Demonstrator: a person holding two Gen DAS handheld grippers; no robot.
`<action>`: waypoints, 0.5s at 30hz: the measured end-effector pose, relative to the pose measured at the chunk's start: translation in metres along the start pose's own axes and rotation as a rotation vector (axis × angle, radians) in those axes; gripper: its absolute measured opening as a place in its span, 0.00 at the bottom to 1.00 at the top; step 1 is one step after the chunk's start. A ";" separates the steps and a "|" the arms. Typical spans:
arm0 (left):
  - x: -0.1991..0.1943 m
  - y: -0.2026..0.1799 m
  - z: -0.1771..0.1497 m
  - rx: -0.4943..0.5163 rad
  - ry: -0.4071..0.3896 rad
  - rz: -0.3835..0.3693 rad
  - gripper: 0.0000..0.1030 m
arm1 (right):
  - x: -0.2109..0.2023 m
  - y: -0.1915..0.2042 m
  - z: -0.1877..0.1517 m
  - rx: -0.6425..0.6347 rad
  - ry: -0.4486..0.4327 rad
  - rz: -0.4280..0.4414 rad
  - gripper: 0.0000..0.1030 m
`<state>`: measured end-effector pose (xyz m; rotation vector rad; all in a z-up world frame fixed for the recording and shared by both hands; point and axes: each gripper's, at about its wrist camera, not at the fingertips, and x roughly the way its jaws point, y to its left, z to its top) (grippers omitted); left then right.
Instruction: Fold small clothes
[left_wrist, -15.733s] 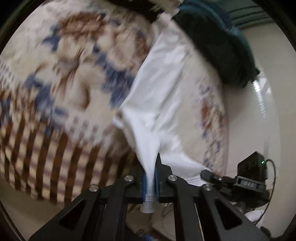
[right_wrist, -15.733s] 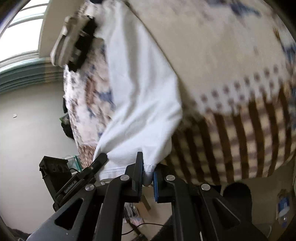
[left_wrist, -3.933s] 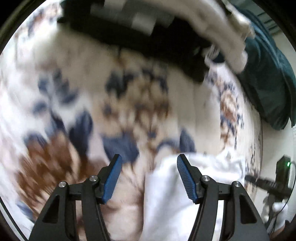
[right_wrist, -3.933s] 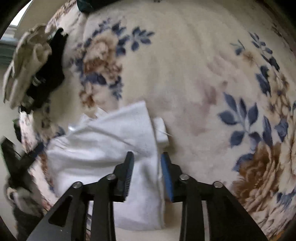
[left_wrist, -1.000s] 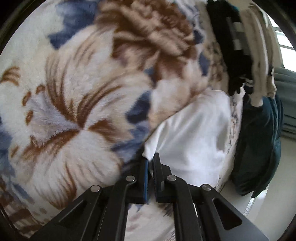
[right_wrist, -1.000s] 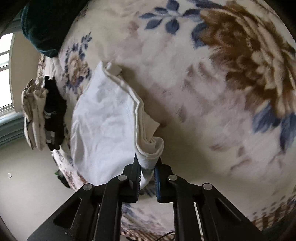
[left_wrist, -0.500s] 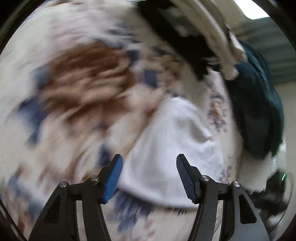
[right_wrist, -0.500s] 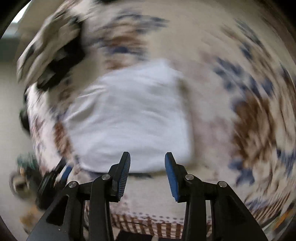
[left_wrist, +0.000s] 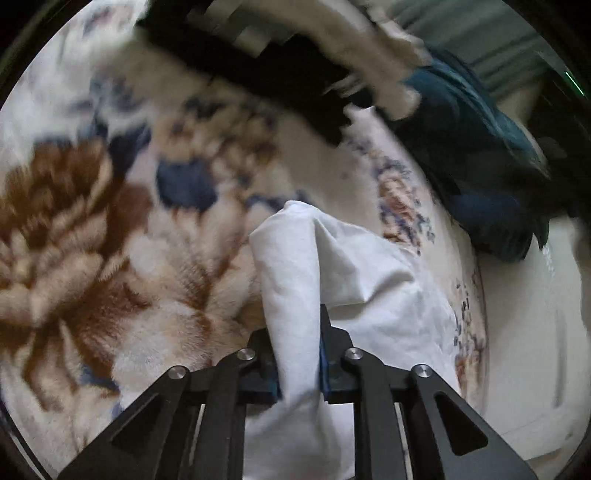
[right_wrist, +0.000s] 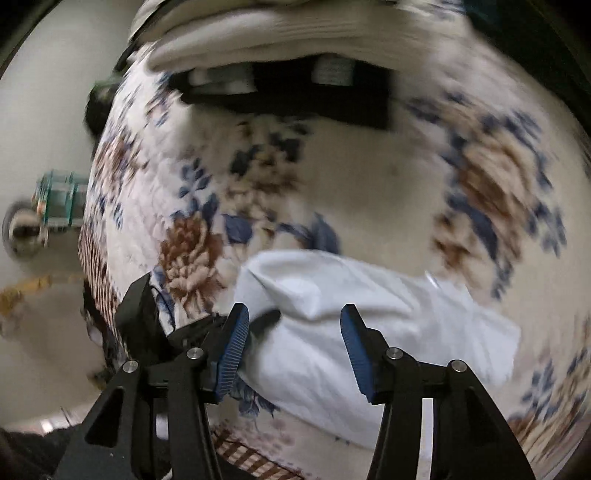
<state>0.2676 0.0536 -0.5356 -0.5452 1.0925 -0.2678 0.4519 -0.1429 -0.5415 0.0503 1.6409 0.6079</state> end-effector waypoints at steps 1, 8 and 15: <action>-0.004 -0.005 -0.003 0.026 -0.020 0.017 0.12 | 0.005 0.007 0.005 -0.036 0.008 -0.005 0.53; -0.007 -0.044 -0.012 0.263 -0.095 0.166 0.12 | 0.048 0.006 0.022 0.106 0.173 0.033 0.53; 0.001 -0.053 -0.012 0.337 -0.093 0.204 0.12 | 0.056 0.004 0.020 0.211 0.140 0.062 0.02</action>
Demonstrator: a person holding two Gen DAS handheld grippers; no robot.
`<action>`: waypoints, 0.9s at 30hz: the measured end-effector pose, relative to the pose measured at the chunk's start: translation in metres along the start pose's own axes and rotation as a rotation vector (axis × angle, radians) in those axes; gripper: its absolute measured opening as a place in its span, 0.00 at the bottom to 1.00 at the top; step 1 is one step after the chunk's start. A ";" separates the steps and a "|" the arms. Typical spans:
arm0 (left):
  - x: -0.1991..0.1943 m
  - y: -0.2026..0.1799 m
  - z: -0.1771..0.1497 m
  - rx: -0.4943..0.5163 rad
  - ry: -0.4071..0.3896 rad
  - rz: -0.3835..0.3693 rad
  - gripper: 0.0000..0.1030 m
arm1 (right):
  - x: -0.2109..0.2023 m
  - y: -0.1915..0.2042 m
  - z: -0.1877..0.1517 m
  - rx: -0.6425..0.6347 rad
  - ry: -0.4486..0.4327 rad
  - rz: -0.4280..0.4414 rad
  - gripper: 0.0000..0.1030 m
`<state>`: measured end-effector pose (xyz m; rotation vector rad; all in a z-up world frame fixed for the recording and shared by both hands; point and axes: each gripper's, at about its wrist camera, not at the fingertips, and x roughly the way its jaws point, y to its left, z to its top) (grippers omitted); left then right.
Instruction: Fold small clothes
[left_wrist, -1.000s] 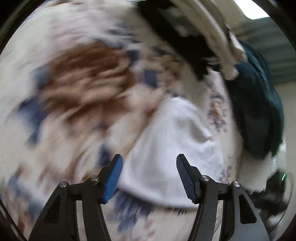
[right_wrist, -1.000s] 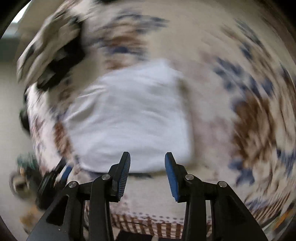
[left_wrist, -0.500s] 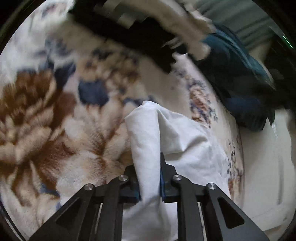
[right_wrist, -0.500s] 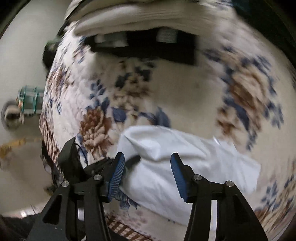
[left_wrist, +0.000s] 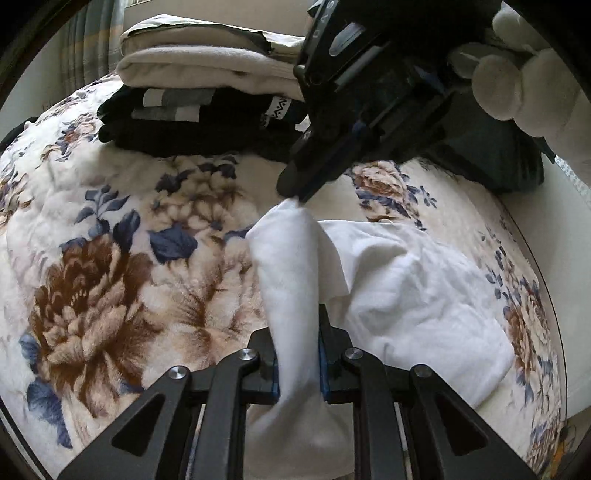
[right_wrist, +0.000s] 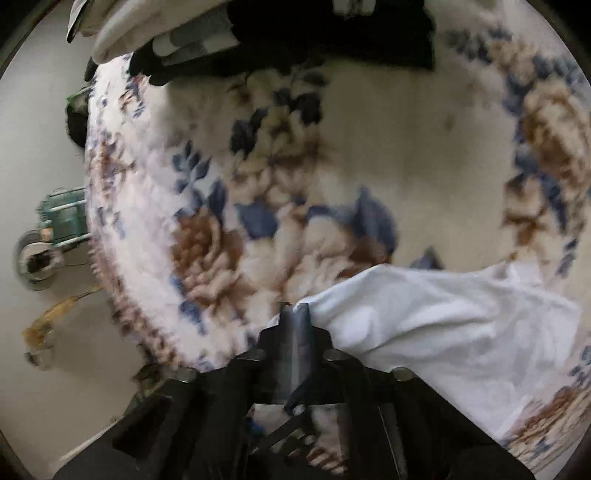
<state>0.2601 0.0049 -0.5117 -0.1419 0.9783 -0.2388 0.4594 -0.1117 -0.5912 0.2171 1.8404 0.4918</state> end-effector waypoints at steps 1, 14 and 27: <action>-0.005 0.001 -0.004 0.005 0.000 0.001 0.12 | -0.001 0.001 0.000 -0.004 -0.014 -0.015 0.02; -0.011 -0.006 -0.011 0.024 -0.005 -0.004 0.11 | -0.035 -0.016 -0.004 0.111 -0.181 0.014 0.01; -0.011 -0.006 -0.021 0.034 0.025 0.021 0.11 | -0.029 -0.007 0.022 0.070 -0.107 -0.015 0.02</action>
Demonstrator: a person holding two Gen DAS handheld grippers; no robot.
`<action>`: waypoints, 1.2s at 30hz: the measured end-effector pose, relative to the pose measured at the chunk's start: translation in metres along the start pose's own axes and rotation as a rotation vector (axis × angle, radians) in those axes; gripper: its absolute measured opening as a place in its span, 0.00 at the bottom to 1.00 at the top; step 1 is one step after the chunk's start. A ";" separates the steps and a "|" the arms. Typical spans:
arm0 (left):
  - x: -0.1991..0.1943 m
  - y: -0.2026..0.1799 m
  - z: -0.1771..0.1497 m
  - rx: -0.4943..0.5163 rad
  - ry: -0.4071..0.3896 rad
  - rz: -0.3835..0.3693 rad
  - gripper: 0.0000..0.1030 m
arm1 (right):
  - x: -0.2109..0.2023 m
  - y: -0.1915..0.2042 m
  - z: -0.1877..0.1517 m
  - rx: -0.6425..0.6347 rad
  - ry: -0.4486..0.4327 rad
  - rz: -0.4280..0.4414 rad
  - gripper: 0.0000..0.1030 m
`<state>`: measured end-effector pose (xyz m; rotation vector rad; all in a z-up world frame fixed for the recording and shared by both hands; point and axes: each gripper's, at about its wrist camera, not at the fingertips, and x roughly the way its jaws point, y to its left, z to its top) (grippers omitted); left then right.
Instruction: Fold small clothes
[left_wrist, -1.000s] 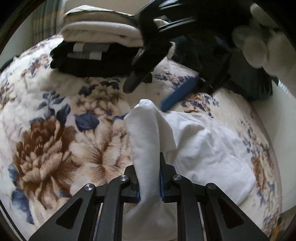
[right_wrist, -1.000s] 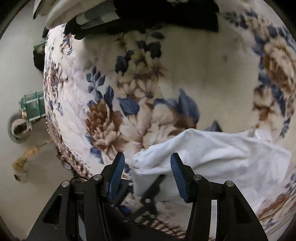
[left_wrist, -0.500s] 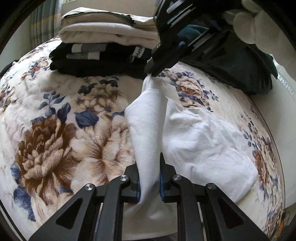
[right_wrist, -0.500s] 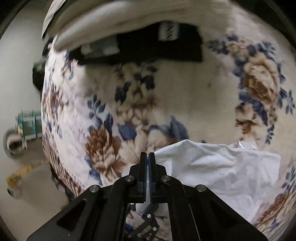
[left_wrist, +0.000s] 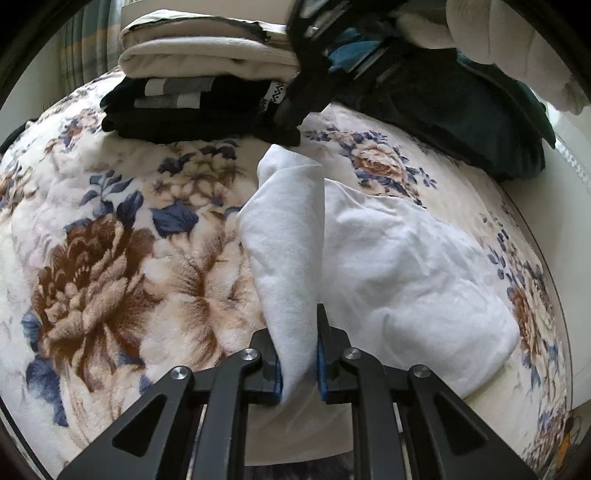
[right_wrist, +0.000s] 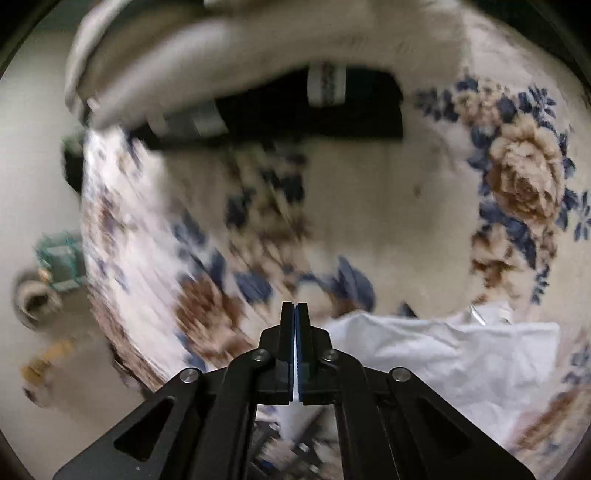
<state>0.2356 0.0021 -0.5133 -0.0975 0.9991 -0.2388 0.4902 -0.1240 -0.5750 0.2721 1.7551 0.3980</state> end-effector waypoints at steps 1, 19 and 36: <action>0.000 -0.002 0.000 0.010 0.000 0.005 0.11 | 0.005 0.005 -0.003 -0.025 0.031 -0.017 0.11; -0.006 0.015 0.002 -0.075 0.021 -0.028 0.15 | 0.021 -0.002 -0.019 0.067 -0.032 -0.029 0.06; 0.084 0.109 0.068 -0.567 0.284 -0.338 0.51 | -0.052 -0.173 -0.135 0.316 -0.260 -0.120 0.68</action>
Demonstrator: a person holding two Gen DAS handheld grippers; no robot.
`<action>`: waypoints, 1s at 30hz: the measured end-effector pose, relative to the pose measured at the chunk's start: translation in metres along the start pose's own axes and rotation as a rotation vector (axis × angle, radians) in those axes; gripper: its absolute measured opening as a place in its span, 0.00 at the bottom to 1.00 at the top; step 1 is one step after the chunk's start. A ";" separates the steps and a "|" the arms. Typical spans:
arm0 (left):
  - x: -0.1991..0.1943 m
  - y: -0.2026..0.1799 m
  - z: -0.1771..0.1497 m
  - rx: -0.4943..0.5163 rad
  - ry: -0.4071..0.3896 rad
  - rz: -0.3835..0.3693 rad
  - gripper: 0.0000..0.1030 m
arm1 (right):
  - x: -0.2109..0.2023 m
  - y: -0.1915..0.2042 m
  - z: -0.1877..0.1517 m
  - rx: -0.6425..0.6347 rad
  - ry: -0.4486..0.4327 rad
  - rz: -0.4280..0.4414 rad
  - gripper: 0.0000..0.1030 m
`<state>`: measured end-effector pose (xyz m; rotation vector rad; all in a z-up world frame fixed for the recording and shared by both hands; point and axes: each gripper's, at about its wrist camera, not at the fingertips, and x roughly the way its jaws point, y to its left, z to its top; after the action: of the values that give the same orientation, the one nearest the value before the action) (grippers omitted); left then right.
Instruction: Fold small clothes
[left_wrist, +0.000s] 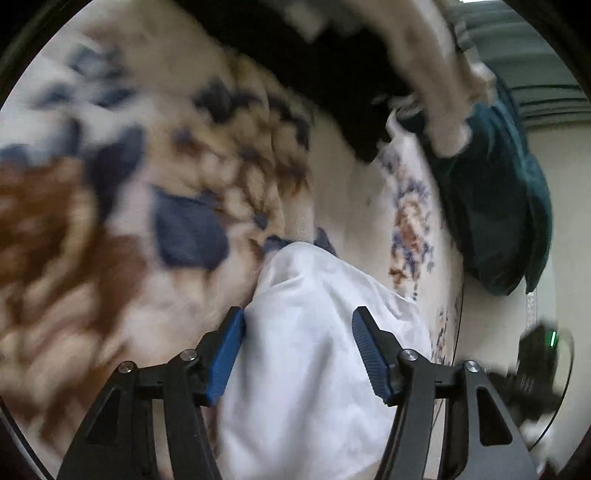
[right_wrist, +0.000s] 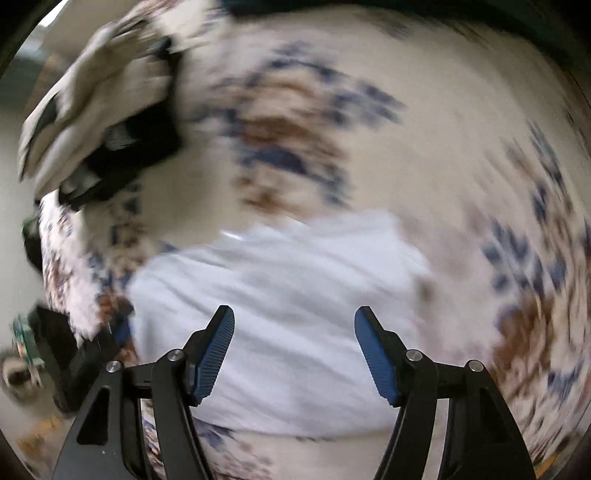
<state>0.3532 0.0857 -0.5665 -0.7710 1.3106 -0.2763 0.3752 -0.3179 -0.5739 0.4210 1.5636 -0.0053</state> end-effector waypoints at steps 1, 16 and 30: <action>0.001 0.001 0.003 0.003 -0.016 -0.014 0.20 | 0.002 -0.020 -0.007 0.040 0.006 -0.002 0.68; 0.002 0.000 0.015 0.067 0.006 0.124 0.15 | 0.045 -0.097 0.048 0.176 -0.059 0.270 0.66; -0.012 -0.025 0.020 0.156 -0.078 0.255 0.64 | 0.011 -0.103 0.045 0.126 -0.146 0.221 0.67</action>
<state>0.3742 0.0813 -0.5405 -0.4725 1.2819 -0.1407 0.3917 -0.4230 -0.6129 0.6773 1.3713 0.0355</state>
